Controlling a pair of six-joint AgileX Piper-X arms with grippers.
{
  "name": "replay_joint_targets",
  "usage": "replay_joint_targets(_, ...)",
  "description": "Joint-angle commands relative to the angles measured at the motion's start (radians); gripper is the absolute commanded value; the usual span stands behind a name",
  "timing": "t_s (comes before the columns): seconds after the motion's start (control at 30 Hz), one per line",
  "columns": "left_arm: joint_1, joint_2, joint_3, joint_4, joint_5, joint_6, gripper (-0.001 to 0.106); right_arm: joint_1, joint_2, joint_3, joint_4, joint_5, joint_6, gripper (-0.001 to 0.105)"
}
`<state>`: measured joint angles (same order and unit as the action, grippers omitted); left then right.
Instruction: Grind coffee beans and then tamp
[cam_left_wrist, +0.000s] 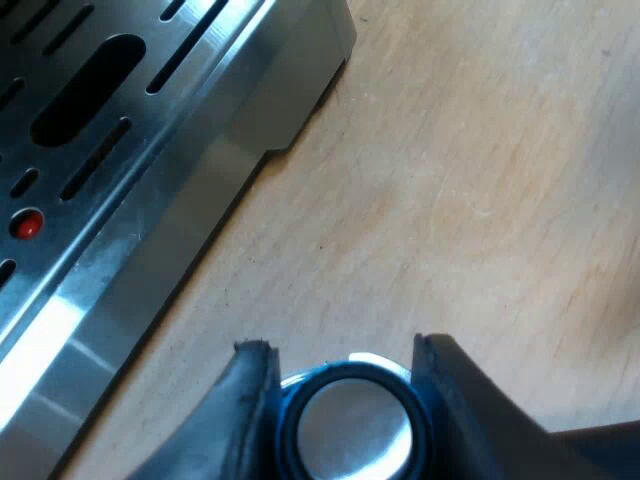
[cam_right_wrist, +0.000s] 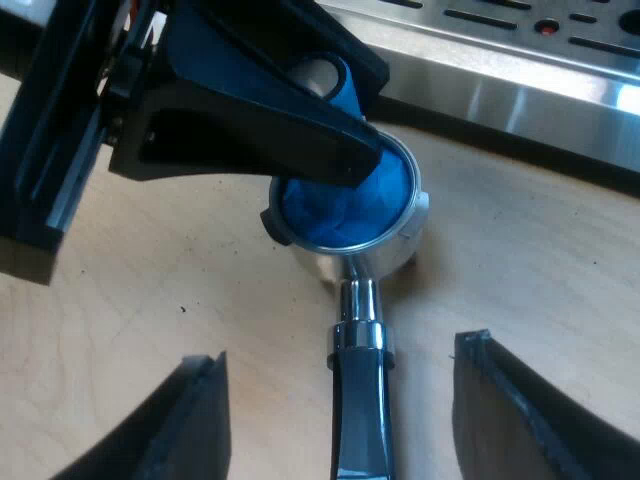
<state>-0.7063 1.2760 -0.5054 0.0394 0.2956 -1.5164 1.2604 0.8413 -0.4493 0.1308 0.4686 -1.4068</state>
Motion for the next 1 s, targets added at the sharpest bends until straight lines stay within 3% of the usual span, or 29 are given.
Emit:
replay_joint_targets(0.03,0.000,0.027,0.027,0.112,-0.015,-0.005,0.010,0.001,-0.005,-0.001,-0.007,0.000,-0.004,0.052)
replay_joint_targets(0.37,0.000,-0.009,-0.089,0.143,-0.015,-0.006,0.010,0.001,-0.005,-0.001,-0.007,0.000,-0.004,0.052)
replay_joint_targets(0.63,0.000,-0.120,-0.175,0.143,-0.015,-0.006,0.010,0.001,-0.005,-0.001,-0.007,0.000,-0.004,0.052)
replay_joint_targets(0.83,0.000,-0.228,-0.193,0.143,-0.015,-0.006,0.010,0.001,-0.005,-0.001,-0.007,0.000,-0.004,0.052)
replay_joint_targets(1.0,0.000,-0.296,-0.193,0.192,-0.079,-0.006,0.010,0.001,-0.005,-0.001,-0.035,0.000,-0.011,0.052)
